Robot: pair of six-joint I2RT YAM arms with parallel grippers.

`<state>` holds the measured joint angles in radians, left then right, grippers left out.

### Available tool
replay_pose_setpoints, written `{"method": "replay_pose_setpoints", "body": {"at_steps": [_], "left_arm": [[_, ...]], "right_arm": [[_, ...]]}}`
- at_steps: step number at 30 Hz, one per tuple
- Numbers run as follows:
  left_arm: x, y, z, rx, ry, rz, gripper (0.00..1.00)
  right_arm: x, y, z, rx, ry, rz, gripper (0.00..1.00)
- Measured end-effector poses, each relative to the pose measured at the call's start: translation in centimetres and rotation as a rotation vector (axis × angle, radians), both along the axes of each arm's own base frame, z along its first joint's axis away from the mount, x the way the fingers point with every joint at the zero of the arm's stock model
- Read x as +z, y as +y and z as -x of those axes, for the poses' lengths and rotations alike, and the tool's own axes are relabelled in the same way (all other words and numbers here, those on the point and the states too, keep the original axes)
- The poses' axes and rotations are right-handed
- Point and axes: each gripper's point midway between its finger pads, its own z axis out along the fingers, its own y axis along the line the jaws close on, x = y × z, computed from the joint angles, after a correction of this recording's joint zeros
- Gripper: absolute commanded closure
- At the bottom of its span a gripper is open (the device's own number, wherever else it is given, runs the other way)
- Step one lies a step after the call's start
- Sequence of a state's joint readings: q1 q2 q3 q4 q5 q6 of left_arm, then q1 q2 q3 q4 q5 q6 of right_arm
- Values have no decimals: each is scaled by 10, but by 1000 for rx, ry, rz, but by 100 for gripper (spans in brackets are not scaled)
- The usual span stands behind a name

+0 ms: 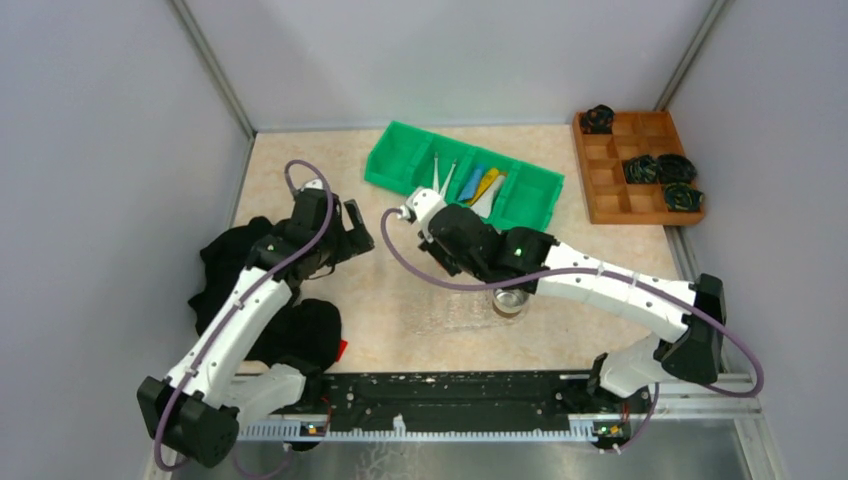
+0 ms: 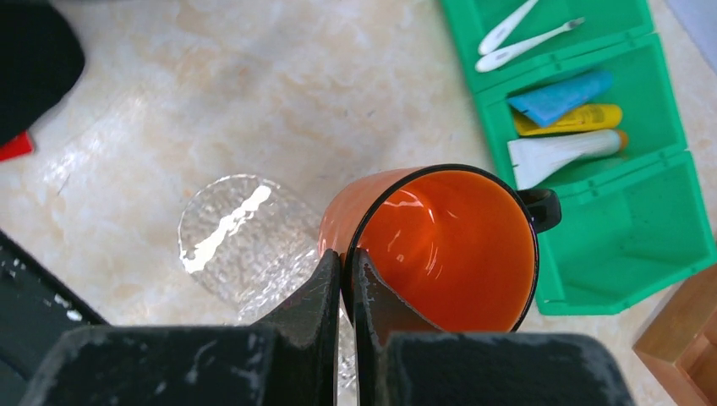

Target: Prepare toiletry sets of a toothbrush and toothpaste on the tray

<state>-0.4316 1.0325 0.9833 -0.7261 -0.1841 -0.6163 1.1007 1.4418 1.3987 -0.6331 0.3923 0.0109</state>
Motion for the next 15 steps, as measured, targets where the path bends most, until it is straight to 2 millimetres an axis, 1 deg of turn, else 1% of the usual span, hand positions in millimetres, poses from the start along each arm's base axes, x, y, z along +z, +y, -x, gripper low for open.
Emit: {"method": "replay_pose_setpoints", "body": {"at_steps": [4,8,12,15], "left_arm": [[-5,28,-1,120,36,-9,1],[-1,48,2,199,18,10,1],[8,58,5,234,-13,23,1],[7,60,5,238,-9,24,1]], "right_arm": [[-19,12,22,67,8,27,100],[-32,26,40,132,-2,36,100],[-34,46,54,203,-27,23,100],[-35,63,63,252,-45,8,100]]}}
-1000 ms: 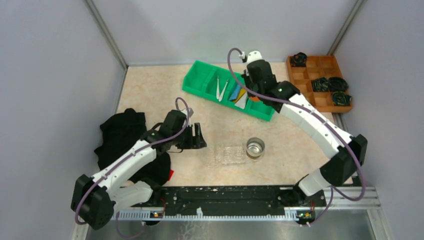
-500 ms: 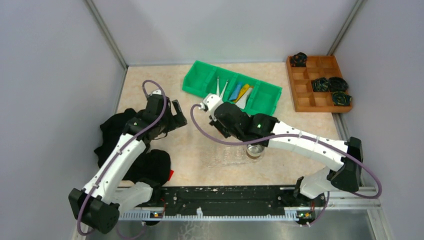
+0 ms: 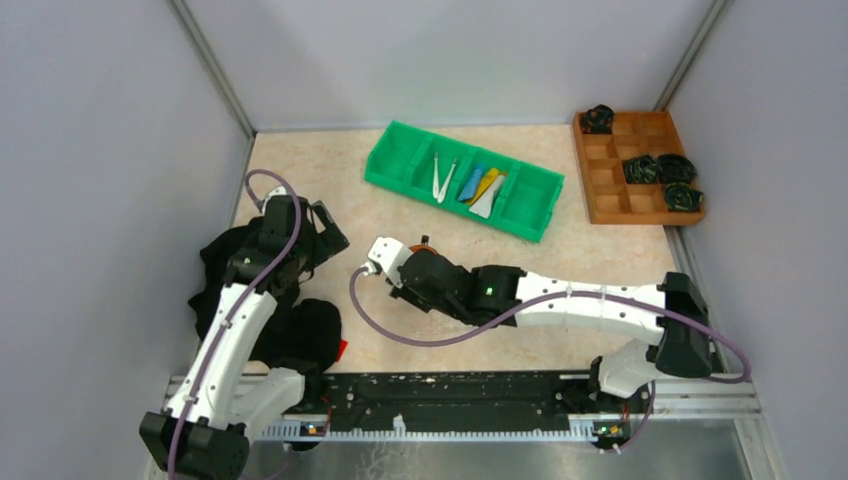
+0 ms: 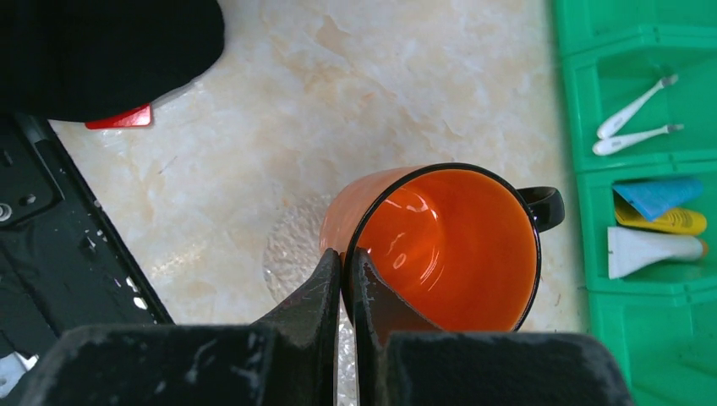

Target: Prepare toiletry sets of a toothbrush and toothpaste on the tray

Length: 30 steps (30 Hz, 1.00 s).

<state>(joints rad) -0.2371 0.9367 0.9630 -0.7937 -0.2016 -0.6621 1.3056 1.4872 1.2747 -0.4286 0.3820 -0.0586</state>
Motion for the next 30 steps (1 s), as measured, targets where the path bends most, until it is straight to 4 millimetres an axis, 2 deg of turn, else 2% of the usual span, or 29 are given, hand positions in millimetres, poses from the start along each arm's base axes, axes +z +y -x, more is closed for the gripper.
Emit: {"method": "replay_pose_setpoints", "body": {"at_steps": [4,6,10,13,16,24,30], "left_arm": [[-14,2,5,1,34,4,1],[-25,2,10,-4,61,8,1],[-38,-1,17,-22,94,20,1],[-38,-3,17,-32,91,29,1],[-37,-4,17,-35,87,30,1],[-36,-4,15,-44,80,30,1],[-36,-5,14,-55,75,28,1]], "right_arm": [[-17,16,6,37,-1,23,100],[-32,19,8,48,7,48,100],[-63,15,13,57,31,102,100],[-80,9,17,62,53,133,100],[-88,8,20,65,67,135,100],[-91,17,24,65,84,102,100],[-109,21,29,74,109,127,100]]}}
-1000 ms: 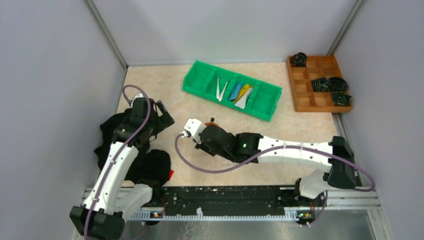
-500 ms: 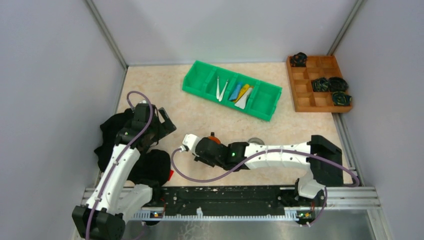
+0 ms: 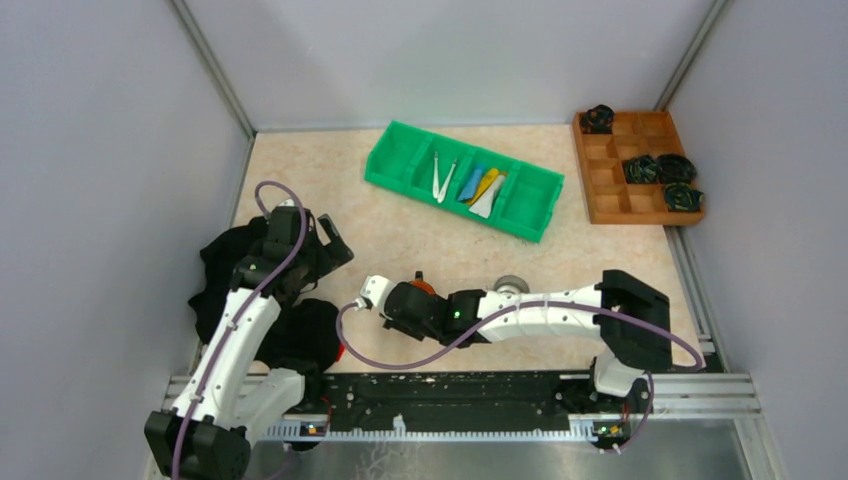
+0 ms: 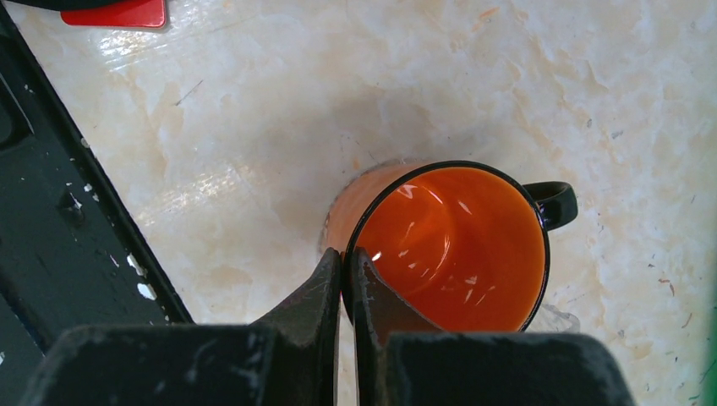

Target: Prepare toiletry sets of a toothbrush and toothpaste on the tray

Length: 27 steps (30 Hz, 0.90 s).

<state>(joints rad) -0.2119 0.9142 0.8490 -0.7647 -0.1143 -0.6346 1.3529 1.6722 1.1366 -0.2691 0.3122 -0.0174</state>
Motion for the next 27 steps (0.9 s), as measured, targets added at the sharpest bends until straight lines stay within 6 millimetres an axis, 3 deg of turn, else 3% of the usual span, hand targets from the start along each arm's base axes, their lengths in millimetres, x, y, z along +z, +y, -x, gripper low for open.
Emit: {"method": "replay_pose_setpoints", "body": {"at_steps": [2,6,9,18,20,24,27], "left_arm": [[0,-1,0,-5,-1,3,1],[0,-3,0,-14,0,10,1],[0,-4,0,-18,-1,15,1],[-5,-8,-1,-35,-3,29,1],[-6,-9,-1,-40,-3,32,1],[-6,-11,-8,-55,-15,31,2],[-6,-19,-28,-77,-6,37,9]], "right_arm": [[-3,0,1,1,1,6,100],[-3,1,0,-2,2,3,78],[-2,2,0,-3,-4,-1,69],[15,-2,5,-23,-9,-30,62],[26,-6,3,-46,-19,-46,55],[67,-14,-11,-129,-43,-119,55],[112,-23,-49,-269,-27,-249,55]]}}
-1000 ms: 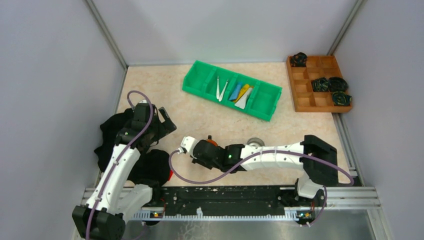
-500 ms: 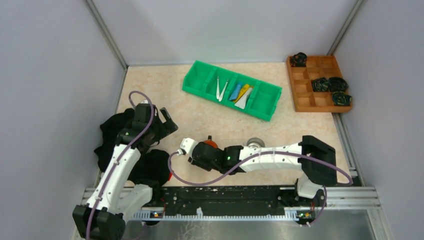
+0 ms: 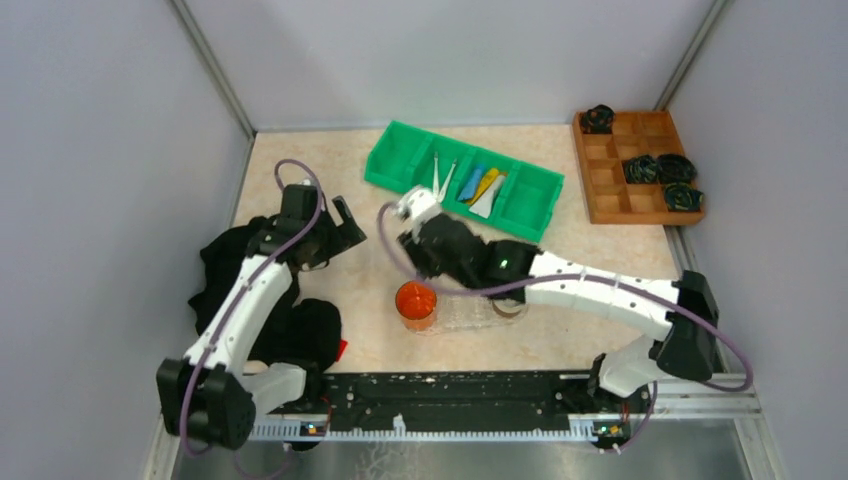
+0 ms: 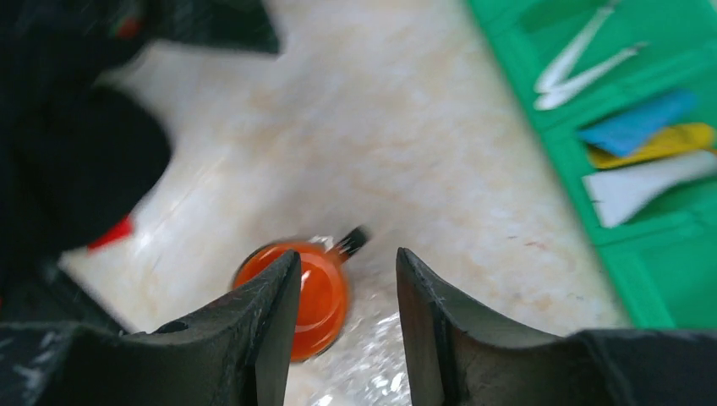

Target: Prepare toiletry sets of a toothbrush and toothpaste on the tray

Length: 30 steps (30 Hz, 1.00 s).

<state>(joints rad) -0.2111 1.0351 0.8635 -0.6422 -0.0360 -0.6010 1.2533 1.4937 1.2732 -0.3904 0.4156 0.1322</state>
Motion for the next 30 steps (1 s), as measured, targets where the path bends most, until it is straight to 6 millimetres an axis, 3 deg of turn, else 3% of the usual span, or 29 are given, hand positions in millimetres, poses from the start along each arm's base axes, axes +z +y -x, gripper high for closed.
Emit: {"method": "replay_pose_setpoints", "body": {"at_steps": [1,3,6,8,9,13,19,25,30], "left_arm": [[1,-5,-11,-13,7,5,14],[5,-15,-40,-41,4,15,21],[7,-27,-82,-65,-9,22,24],[7,-33,-109,-75,-15,23,24],[5,-36,-118,-82,-14,25,22],[-7,-47,-149,-115,-21,39,17],[-30,-59,-190,-148,-47,46,17],[-32,-69,-237,-167,-106,41,18],[-26,-73,-261,-182,-162,37,19]], "right_arm": [[13,-9,-21,-72,5,-48,56],[29,-46,-76,-260,19,-126,56],[27,-109,-133,-506,46,-161,54],[17,-153,-157,-651,70,-160,46],[12,-170,-163,-705,82,-153,40],[-9,-229,-175,-874,133,-129,34],[-44,-290,-176,-1048,215,-118,29],[-78,-301,-179,-1095,297,-106,29],[-118,-302,-189,-1111,378,-80,30]]}}
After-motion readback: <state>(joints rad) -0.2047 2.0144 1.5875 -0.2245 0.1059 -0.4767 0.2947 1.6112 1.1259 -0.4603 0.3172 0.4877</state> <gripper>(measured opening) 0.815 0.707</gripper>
